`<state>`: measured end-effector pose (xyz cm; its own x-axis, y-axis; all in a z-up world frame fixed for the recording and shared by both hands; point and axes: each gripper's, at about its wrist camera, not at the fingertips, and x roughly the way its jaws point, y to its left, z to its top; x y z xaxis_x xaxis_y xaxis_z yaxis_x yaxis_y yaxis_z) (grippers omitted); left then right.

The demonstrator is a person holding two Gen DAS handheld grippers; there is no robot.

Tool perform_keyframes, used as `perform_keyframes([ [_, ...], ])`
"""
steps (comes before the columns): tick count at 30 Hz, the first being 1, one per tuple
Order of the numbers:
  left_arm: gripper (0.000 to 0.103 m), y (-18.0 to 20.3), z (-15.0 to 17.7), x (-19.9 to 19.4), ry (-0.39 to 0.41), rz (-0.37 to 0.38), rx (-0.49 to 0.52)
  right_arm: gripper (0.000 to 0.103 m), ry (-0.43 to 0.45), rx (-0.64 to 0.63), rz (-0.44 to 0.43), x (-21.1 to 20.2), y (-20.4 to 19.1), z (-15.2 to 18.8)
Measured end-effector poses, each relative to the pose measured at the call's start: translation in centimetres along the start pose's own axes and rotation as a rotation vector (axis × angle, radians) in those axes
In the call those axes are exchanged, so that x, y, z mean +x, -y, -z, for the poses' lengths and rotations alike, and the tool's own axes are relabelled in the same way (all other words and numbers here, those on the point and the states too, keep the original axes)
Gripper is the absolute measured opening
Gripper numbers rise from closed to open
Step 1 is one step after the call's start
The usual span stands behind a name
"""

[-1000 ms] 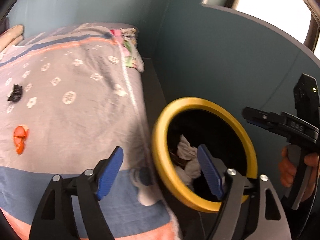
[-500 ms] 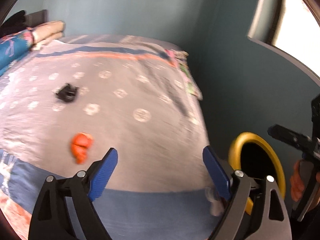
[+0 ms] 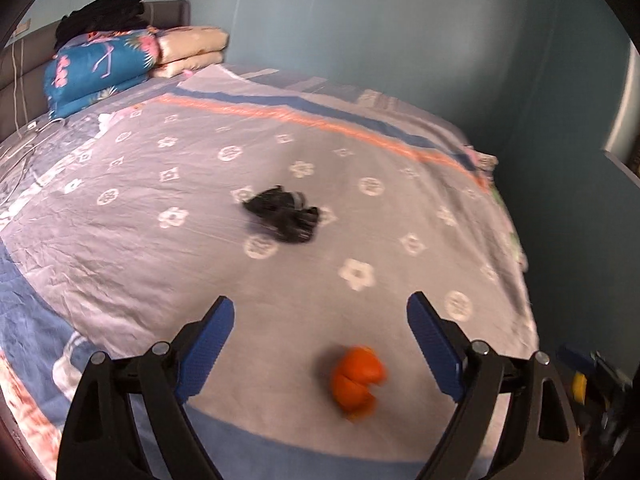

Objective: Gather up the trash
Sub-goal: 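Move both tools back over the bed toward the black bag and orange peel, then grasp the black plastic bag with the left gripper while the right grasps the orange peel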

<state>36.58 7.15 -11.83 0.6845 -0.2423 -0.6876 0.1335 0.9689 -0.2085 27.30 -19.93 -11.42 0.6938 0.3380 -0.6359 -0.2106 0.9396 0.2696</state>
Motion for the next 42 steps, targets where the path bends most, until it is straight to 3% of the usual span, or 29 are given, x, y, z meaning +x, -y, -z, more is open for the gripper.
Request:
perform_keyframes([
  [5, 0.085, -2.2, -2.1, 4.9, -0.042, -0.042, 0.002, 0.093, -0.041, -0.086, 0.010, 5.4, -3.5, 0.5],
  [12, 0.085, -2.5, -4.9, 10.6, -0.053, -0.081, 0.019, 0.093, -0.136, -0.023, 0.014, 12.2, -5.0, 0.7],
  [21, 0.085, -2.3, -7.8, 17.6, -0.078, -0.147, 0.042, 0.092, -0.154, 0.009, 0.081, 17.1, -5.0, 1.9],
  [28, 0.084, -1.7, -7.7, 20.6, -0.084, -0.116, 0.040, 0.081, -0.175, 0.002, 0.084, 18.8, -4.6, 2.3],
  [31, 0.068, -1.6, -7.0, 21.6, -0.101, -0.080, 0.050, 0.079, -0.178, 0.007, 0.075, 19.3, -4.4, 2.5],
  [33, 0.052, -1.4, -6.6, 22.2, -0.115, -0.069, 0.063, 0.075, -0.181, 0.001, 0.070, 19.5, -4.6, 2.5],
  [39, 0.033, -1.3, -6.3, 21.9, -0.100, -0.054, 0.061, 0.046, -0.197, -0.009, 0.040, 19.8, -5.3, 2.4],
  [42, 0.031, -1.5, -6.5, 21.2, -0.096, -0.036, 0.057, 0.037, -0.192, -0.025, 0.034, 19.6, -5.6, 2.3],
])
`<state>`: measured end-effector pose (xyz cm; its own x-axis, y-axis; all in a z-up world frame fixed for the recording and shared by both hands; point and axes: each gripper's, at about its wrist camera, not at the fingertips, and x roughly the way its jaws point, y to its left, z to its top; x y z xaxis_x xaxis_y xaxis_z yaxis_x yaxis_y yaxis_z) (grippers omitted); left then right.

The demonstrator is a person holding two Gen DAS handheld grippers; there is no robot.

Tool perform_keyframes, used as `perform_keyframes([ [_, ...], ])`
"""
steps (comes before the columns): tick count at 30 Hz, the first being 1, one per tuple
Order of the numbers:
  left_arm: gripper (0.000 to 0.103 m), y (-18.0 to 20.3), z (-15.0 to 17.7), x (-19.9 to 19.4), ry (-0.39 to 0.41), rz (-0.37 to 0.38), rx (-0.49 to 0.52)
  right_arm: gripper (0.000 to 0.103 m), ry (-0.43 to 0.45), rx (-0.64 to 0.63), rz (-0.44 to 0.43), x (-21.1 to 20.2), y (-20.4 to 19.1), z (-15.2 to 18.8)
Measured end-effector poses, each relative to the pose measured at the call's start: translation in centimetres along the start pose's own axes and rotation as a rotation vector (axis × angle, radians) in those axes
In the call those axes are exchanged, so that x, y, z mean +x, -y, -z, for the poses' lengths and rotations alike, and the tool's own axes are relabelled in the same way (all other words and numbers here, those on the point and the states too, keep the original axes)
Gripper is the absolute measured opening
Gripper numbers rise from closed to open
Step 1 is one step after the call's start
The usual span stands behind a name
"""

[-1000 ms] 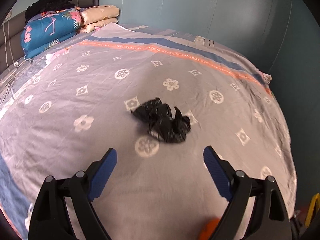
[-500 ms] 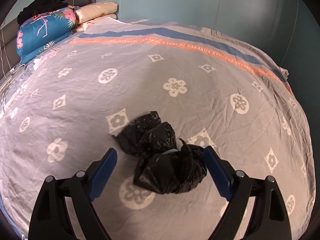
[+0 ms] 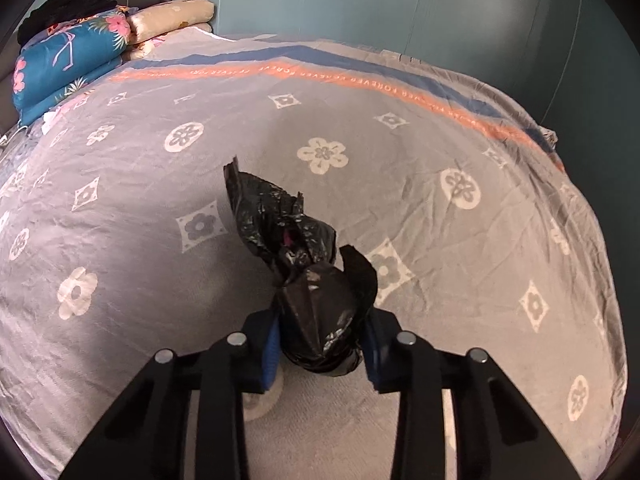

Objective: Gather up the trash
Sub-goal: 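Grasp the black plastic bag with the left gripper while the right grasps the orange peel, then carry the black bag and orange peel to the bin and open both grippers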

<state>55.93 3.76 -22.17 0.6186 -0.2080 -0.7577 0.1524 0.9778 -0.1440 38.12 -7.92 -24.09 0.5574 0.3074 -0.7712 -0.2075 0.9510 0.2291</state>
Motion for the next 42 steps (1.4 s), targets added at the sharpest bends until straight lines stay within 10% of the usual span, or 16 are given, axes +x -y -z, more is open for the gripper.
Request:
perform_keyframes([
  [19, 0.031, -2.9, 5.7, -11.9, 0.029, 0.112, -0.125, 0.027, 0.068, 0.030, -0.104, -7.1, -0.7, -0.5],
  [42, 0.031, 3.8, 15.2, -29.6, 0.057, 0.164, -0.090, 0.027, 0.126, -0.005, -0.134, -22.8, 1.6, 5.6],
])
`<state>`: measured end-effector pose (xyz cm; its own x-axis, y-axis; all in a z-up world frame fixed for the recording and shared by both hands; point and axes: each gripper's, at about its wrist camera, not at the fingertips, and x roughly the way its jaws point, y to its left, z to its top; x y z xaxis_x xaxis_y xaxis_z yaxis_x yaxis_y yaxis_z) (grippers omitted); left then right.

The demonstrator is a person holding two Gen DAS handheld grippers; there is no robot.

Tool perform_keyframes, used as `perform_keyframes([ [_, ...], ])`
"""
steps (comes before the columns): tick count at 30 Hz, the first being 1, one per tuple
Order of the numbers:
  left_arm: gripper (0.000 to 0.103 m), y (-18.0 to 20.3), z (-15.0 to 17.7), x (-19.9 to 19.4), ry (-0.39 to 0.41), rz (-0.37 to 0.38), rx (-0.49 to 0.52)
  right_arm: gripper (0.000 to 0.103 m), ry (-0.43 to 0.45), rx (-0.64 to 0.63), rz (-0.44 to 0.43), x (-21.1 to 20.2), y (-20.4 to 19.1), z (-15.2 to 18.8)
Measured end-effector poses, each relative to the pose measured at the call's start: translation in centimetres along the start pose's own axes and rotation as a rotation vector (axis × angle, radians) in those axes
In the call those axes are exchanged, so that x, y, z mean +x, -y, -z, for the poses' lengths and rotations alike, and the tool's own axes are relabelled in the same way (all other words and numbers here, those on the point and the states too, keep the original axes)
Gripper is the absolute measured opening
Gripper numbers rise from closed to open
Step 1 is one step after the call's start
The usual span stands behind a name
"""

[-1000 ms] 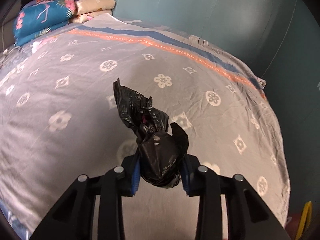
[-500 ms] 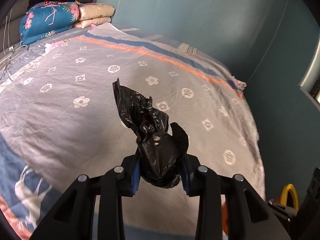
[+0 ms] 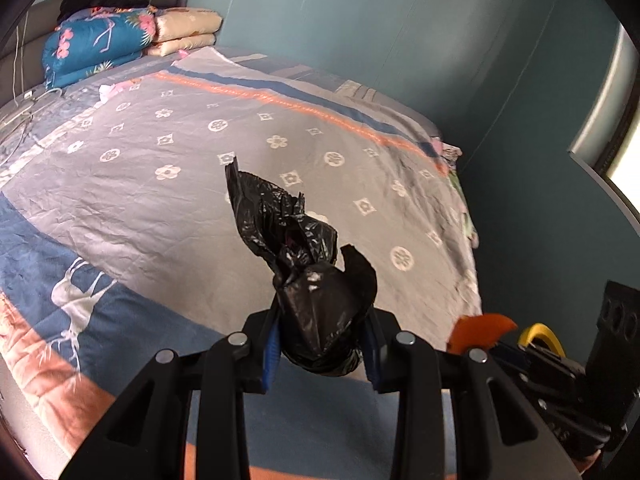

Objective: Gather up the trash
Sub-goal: 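Carry the black bag and orange peel to the bin and open both grippers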

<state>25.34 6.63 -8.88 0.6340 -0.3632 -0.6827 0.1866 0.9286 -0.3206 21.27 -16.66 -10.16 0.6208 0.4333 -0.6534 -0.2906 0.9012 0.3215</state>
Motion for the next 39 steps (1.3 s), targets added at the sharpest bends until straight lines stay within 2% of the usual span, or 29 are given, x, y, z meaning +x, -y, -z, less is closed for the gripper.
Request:
perform_keyframes([
  [4, 0.031, 2.4, 1.0, -1.9, 0.014, 0.040, 0.022, 0.027, 0.030, -0.003, 0.010, -2.8, 0.5, 0.7],
  [7, 0.031, 4.1, 1.7, -3.5, 0.047, 0.043, 0.059, 0.027, 0.060, -0.006, 0.025, -4.7, 0.8, 1.2],
  [21, 0.031, 11.6, 4.0, -8.1, 0.102, 0.106, 0.194, 0.027, 0.158, 0.030, 0.075, -12.3, 3.3, 2.6],
  [33, 0.031, 17.2, 4.8, -9.6, 0.121, 0.155, 0.299, 0.028, 0.250, 0.081, 0.139, -18.3, 6.2, 4.0],
  [39, 0.031, 20.3, 5.4, -9.1, 0.100, 0.196, 0.343, 0.028, 0.295, 0.126, 0.194, -21.2, 8.5, 5.1],
])
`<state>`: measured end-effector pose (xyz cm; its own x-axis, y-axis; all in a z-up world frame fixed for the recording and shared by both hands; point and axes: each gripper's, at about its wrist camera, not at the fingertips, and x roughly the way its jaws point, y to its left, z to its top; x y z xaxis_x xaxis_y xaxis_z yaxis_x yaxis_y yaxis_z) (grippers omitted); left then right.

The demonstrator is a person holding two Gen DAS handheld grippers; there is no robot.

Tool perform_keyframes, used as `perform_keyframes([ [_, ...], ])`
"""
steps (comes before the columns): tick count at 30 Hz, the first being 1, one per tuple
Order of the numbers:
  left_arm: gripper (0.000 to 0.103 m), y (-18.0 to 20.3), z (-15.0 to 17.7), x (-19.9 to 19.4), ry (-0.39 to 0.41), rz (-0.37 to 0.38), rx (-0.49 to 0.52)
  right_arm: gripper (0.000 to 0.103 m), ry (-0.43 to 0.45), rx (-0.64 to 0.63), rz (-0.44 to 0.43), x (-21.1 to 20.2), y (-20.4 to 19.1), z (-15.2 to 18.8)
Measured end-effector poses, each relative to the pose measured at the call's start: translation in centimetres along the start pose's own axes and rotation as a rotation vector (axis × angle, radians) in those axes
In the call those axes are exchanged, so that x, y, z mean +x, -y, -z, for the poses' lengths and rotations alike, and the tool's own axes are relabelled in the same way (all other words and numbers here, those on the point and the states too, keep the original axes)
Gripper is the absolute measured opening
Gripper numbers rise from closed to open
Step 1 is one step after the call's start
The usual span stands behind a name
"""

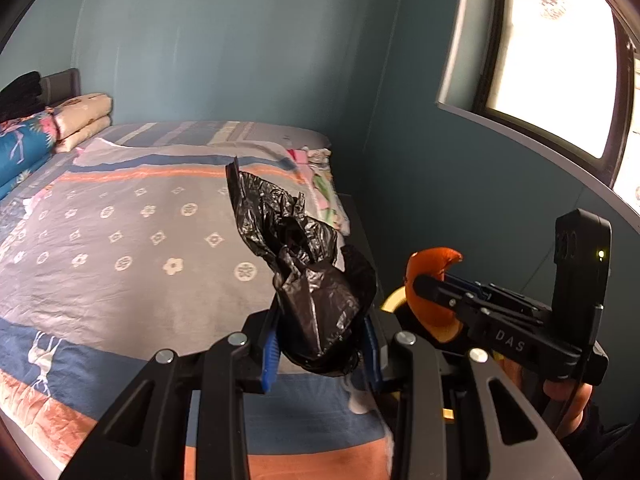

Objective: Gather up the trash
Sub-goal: 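Carry the black bag and orange peel to the bin and open both grippers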

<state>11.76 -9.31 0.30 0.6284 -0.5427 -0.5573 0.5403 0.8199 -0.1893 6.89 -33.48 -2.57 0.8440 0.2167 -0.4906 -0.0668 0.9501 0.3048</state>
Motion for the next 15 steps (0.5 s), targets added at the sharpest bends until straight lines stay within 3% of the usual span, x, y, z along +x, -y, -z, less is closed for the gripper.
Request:
perform_keyframes([
  [15, 0.032, 6.3, 0.2, 5.8, -0.076, 0.134, 0.059, 0.028, 0.050, 0.128, 0.145, -4.1, 7.1, 0.7],
])
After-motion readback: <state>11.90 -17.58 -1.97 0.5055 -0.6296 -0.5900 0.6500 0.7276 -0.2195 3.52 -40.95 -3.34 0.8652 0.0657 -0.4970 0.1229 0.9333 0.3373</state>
